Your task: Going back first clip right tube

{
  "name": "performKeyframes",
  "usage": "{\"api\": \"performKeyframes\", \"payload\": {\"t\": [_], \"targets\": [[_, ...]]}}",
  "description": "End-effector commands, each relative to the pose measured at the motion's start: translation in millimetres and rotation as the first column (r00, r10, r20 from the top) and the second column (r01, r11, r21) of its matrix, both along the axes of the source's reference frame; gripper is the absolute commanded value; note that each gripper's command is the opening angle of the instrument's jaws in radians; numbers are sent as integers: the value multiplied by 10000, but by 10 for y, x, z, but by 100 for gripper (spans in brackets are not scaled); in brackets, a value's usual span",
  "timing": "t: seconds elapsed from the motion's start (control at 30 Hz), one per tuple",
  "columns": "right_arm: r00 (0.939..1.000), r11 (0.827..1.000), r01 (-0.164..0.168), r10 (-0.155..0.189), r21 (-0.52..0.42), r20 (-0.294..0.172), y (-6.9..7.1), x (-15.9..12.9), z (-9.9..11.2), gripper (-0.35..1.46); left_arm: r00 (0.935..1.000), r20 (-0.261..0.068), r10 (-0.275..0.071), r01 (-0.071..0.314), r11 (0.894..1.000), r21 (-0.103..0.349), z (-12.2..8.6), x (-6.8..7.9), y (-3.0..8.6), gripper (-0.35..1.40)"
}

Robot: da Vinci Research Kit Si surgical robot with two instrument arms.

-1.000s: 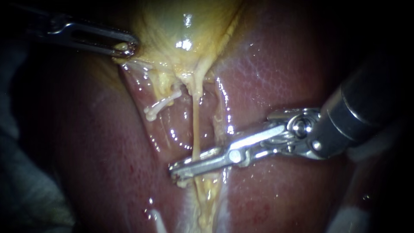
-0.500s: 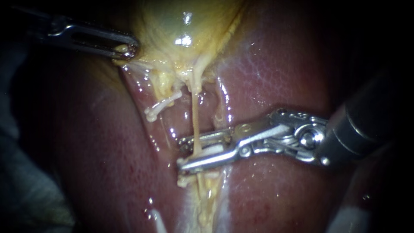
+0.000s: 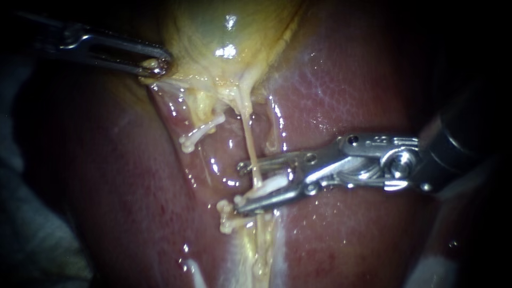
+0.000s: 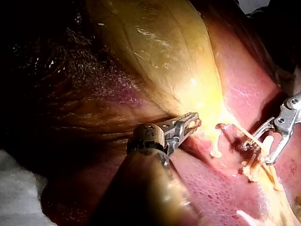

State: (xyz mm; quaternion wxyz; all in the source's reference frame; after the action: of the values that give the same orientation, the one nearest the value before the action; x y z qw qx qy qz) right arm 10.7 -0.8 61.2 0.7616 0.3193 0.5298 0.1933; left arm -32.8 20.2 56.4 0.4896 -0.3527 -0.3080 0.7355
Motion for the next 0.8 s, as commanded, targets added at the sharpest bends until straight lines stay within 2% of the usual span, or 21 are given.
{"api": "performKeyframes", "payload": {"t": [0.03, 0.27, 0.43, 0.53, 0.7, 0.8], "targets": [[9999, 9999, 95, -95, -38, -60, -2, -2, 0, 50, 10000, 0, 3, -3, 10000, -8, 0, 0, 0, -35], [9987, 9989, 450, -453, -101, -252, -16, -5, -5, 50, 10000, 0, 6, -6, 10000, -13, 1, 1, -1, -35], [9981, 9982, 563, -568, -196, -248, -24, -3, -4, 50, 10000, -3, -20, 20, 10000, 35, 1, 1, -1, -35], [9975, 9969, 682, -688, -396, -138, -22, -4, -1, 50, 10000, -5, -22, 22, 10000, 33, 1, 1, -1, -35], [9943, 9907, 1062, -1051, -845, 177, -17, -7, 3, 50, 10000, -4, -19, 19, 10000, 28, 2, 2, -2, -35], [9955, 9880, 936, -910, -1226, 266, -14, -11, 3, 50, 10000, -1, -14, 14, 10000, 28, 2, 3, -2, -35]]}}
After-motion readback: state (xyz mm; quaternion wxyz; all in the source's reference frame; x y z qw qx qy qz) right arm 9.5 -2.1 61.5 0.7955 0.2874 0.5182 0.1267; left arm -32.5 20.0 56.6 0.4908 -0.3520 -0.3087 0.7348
